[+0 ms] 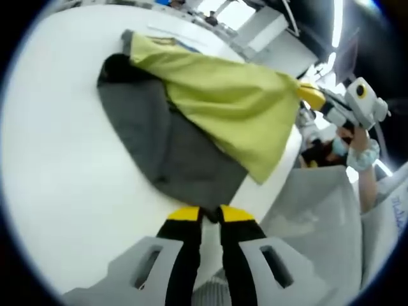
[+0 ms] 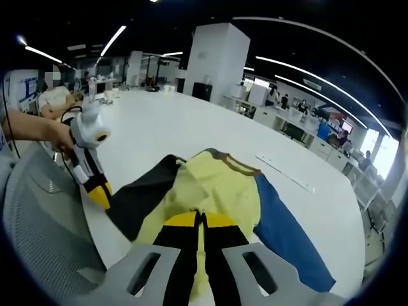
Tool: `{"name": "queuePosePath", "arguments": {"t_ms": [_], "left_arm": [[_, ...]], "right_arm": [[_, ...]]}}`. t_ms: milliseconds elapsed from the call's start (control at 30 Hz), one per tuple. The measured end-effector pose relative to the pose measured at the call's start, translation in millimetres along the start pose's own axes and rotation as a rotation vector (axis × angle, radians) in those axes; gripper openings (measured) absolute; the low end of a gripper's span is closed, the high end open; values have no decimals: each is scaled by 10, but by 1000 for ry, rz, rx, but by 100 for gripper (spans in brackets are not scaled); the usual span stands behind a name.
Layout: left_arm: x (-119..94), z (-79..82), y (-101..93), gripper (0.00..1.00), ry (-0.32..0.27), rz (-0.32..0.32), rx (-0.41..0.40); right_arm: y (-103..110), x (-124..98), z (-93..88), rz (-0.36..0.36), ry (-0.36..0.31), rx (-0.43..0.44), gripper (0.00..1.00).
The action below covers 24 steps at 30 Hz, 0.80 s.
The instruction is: Fold the garment on the visible template until the final outline fits inside the template.
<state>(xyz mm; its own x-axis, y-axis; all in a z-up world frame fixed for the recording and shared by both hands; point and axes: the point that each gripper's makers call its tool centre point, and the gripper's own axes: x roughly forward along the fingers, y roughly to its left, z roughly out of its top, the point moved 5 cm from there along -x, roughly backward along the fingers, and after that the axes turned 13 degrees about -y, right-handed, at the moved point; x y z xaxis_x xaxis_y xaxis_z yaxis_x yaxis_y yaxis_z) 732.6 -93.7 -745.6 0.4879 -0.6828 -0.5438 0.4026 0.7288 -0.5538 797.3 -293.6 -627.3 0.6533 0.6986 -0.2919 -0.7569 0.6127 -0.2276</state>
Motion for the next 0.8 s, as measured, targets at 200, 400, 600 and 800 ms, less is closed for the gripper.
{"name": "queuePosePath", "arguments": {"t_ms": [200, 400, 600, 800], "left_arm": [[-6, 8, 37, 0, -4, 12, -3], [-57, 74, 101, 0, -13, 53, 72], [-125, 109, 156, 0, 5, 87, 141], [-227, 137, 268, 0, -6, 110, 150]], "right_arm": [[18, 4, 17, 4, -6, 6, 3], [37, 8, 31, 8, -7, 4, 3], [113, 18, 95, 21, -15, 3, 3], [241, 50, 151, 46, -25, 15, 3]]}}
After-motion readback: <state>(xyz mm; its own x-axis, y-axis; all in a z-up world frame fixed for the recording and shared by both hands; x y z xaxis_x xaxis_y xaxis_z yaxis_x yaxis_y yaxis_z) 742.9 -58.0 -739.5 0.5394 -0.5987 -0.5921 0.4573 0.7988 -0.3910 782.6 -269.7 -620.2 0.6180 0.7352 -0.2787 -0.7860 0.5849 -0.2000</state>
